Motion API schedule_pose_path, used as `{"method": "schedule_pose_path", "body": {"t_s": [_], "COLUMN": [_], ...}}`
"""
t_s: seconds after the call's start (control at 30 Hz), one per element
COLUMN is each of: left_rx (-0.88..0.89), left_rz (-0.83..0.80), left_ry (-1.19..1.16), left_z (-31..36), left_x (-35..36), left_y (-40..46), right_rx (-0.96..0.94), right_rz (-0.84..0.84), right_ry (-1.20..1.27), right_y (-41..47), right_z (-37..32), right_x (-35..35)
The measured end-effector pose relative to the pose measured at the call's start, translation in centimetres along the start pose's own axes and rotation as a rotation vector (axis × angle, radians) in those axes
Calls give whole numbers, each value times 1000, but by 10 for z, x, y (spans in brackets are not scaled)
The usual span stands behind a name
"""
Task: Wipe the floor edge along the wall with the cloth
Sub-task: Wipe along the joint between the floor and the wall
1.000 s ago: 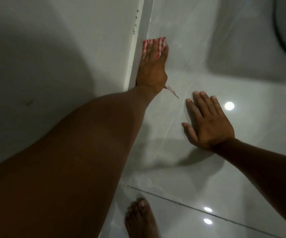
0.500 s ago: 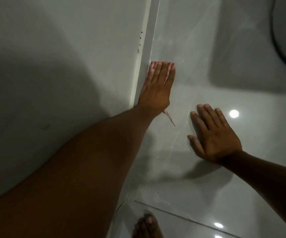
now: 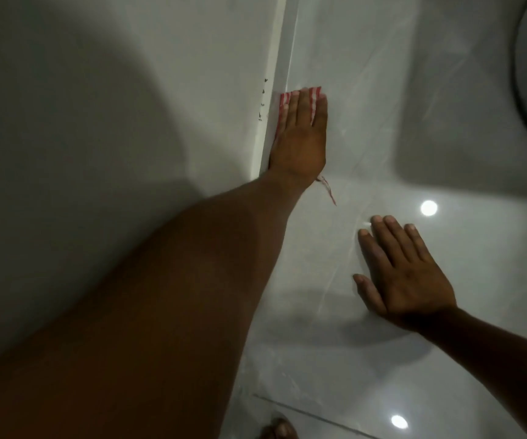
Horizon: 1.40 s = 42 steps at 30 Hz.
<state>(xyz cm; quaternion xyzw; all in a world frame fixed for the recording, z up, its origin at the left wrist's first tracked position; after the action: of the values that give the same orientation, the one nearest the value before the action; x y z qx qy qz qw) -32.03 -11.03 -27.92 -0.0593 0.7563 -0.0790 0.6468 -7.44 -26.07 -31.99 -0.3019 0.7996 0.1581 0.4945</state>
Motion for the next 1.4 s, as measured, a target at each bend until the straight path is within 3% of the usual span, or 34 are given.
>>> {"method": "schedule_pose_path", "body": {"t_s": [0.2,0.47,0.63,0.9,0.97,1.07,1.2,1.4], "left_rx": [-31,-71,-78,170,156,31,-10,-88], "left_rz": [-80,51,81,69,38,11,16,14], "left_ry": [-9,-133,-136,64,74,17,-53,-174], "left_z": [15,33,27,-10,-12,-8,-4,17], "left_x": [15,38,36,-7,-10,-10,-8,13], "left_y": [-93,-207,-169,26,47,53,36,-91], "right_rx": [7,4,4,2,-8,-9,-4,1], "right_rz": [-17,-7,3,23,47,55,44,37], "right_ry": [6,18,27,44,57,60,53,39], "right_y": [0,0,2,2,2,1,0,0], "right_z": [-2,-2,-2,-2,-2,-1,0,-1], "right_x": [-1,-3,-3,-2,-1,-1,3,2]}}
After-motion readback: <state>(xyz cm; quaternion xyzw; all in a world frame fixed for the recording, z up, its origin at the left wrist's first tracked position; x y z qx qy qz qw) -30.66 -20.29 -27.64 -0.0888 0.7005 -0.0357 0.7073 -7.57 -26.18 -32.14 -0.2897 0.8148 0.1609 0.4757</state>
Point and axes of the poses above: each hand's wrist, its own y-axis towards the middle knuckle, its own x-axis out of the palm, z = x × y, the point moved 1 cm from there along y, towards the middle knuckle, and after that the axes turned 9 degrees about y, right-handed, at the moved point
